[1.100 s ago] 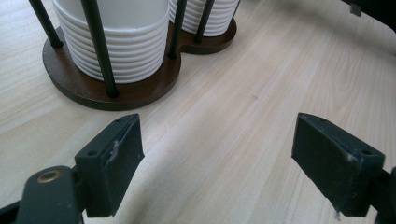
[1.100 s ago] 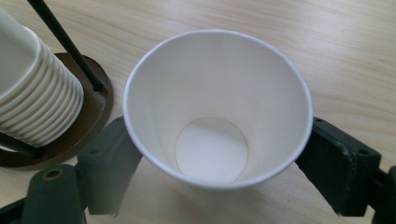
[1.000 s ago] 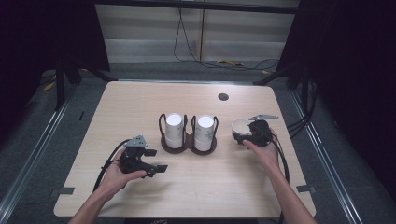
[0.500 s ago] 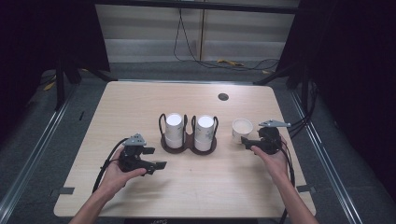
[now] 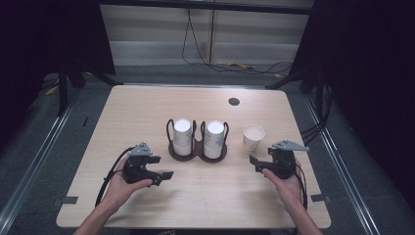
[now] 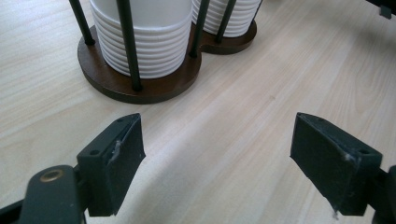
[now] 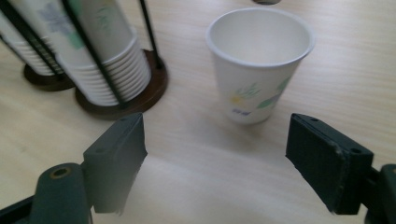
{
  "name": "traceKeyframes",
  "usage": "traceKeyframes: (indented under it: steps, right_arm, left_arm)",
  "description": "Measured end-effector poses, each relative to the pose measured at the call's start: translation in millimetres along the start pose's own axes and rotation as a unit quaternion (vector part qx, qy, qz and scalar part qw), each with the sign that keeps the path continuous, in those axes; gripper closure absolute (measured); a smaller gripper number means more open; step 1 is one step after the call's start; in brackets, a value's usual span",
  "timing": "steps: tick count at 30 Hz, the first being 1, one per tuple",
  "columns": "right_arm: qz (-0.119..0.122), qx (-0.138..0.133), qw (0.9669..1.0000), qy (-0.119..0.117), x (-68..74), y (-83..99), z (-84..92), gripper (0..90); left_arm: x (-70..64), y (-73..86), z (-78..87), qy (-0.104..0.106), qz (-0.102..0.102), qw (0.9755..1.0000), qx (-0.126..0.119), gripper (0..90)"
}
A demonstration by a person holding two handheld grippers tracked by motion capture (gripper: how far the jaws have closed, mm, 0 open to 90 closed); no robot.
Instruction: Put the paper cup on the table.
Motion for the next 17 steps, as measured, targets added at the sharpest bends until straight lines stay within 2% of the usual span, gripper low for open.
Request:
traceKeyframes:
  steps: [3, 5, 7, 9, 11, 13, 17]
  right_arm:
    - [0.009, 0.007, 0.9999, -0.007, 12.2, 8.8, 2.3, 19.6]
    - [0.015, 0.011, 0.9997, -0.013, 20.2, 14.1, 4.7, 19.5]
    - [0.017, 0.007, 0.9997, -0.019, 27.4, 16.8, 7.8, 19.3]
    - [0.014, 0.001, 0.9995, -0.03, 33.2, 18.6, 10.3, 18.8]
    - [0.025, 0.006, 0.9991, -0.033, 37.2, 23.6, 10.7, 18.6]
    - [0.028, 0.001, 0.999, -0.034, 39.1, 29.6, 8.8, 18.5]
    - [0.001, 0.01, 0.999, -0.043, 36.6, 41.7, 1.7, 18.0]
  left_arm:
    - [-6.4, 3.9, 4.0, 0.004, -0.008, 1.0, 0.003, 17.5]
    - [-7.1, 7.6, 6.0, 0.006, -0.003, 1.0, 0.002, 18.8]
    - [-4.9, 11.9, 6.8, -0.01, -0.005, 0.9999, 0.005, 18.9]
    - [-3.7, 15.0, 7.8, -0.012, 0.002, 0.9999, 0.006, 18.9]
    - [-2.9, 18.2, 9.2, -0.019, 0.003, 0.9998, 0.003, 18.9]
    - [-3.2, 22.0, 9.9, -0.015, 0.005, 0.9999, 0.001, 18.9]
    - [-0.6, 26.7, 9.5, -0.016, 0.009, 0.9998, 0.001, 18.8]
Point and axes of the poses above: each handheld gripper's, and its own axes: z roughly backward along the jaws, y roughly out of its underside, x roughly to its left, the point moved 6 cm from there along -z, roughly forward along the jaws, and after that the axes turned 12 degrees about -y, right-handed, at the moved point
